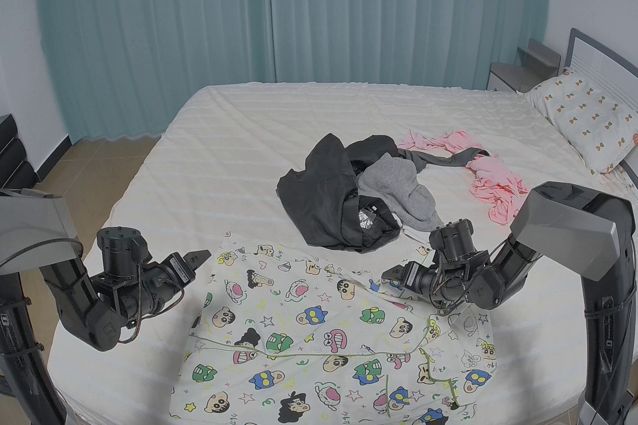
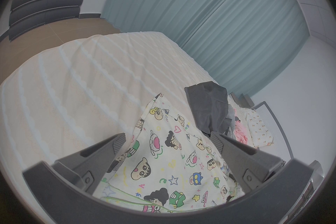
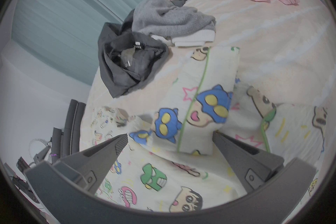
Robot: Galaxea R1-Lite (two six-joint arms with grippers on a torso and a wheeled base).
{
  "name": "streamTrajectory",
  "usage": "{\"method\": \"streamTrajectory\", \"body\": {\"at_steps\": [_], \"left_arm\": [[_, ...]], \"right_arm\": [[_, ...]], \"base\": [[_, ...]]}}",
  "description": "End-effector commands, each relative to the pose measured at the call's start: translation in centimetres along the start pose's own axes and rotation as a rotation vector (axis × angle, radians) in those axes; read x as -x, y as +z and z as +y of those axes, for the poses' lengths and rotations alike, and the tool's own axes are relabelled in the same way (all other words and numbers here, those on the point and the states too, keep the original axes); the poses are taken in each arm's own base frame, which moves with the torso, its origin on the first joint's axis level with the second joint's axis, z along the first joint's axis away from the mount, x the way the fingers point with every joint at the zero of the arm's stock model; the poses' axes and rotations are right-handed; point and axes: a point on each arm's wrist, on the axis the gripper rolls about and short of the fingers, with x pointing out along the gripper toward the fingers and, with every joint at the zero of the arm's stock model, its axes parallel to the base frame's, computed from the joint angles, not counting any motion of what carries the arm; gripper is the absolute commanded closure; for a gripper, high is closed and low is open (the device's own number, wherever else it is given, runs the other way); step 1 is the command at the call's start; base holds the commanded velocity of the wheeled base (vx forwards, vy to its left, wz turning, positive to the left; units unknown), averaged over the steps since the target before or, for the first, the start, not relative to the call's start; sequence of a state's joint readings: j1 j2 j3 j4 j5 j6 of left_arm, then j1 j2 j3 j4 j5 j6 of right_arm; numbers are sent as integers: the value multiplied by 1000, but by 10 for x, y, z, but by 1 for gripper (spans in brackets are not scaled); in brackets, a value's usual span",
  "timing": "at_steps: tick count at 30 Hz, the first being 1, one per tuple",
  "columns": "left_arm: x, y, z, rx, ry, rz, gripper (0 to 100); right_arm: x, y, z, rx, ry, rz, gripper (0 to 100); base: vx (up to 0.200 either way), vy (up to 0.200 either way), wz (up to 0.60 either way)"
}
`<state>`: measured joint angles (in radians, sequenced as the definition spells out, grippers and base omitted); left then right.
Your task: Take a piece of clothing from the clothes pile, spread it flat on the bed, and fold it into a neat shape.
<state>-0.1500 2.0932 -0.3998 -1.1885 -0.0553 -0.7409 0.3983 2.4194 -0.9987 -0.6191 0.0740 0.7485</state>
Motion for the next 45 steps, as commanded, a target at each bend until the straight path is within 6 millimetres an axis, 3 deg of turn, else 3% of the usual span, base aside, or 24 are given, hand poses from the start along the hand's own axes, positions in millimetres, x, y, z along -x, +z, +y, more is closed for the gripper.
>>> {"method": "streamTrajectory", "body": {"at_steps": [1,7,19,25,31,39,45], "left_arm": [[1,-1,1,-1,5,6,0],[0,-3,3,2,13,13,0],[-1,-4,4,2,25,8,0],[-1,-3,5,1,52,-17,0],[-1,-3,4,-1,52,-18,0],[-1,-4,4,-3,64,-28,0],[-1,-4,5,-3,70,-26,0]], "right_arm": [[3,0,1,15,-16,19,0],[0,1,2,21,-33,33,0],[-33,36,30,-3,76,-24,0],[-20,64,56,-145,200,-138,0],[-17,88,67,-150,321,-272,0],[-41,107,54,-167,263,-382,0],[-29,117,30,-185,202,-378,0]], "base": [[0,0,0],[0,0,0],[0,0,0],[0,0,0],[0,0,0],[0,0,0],[0,0,0]]}}
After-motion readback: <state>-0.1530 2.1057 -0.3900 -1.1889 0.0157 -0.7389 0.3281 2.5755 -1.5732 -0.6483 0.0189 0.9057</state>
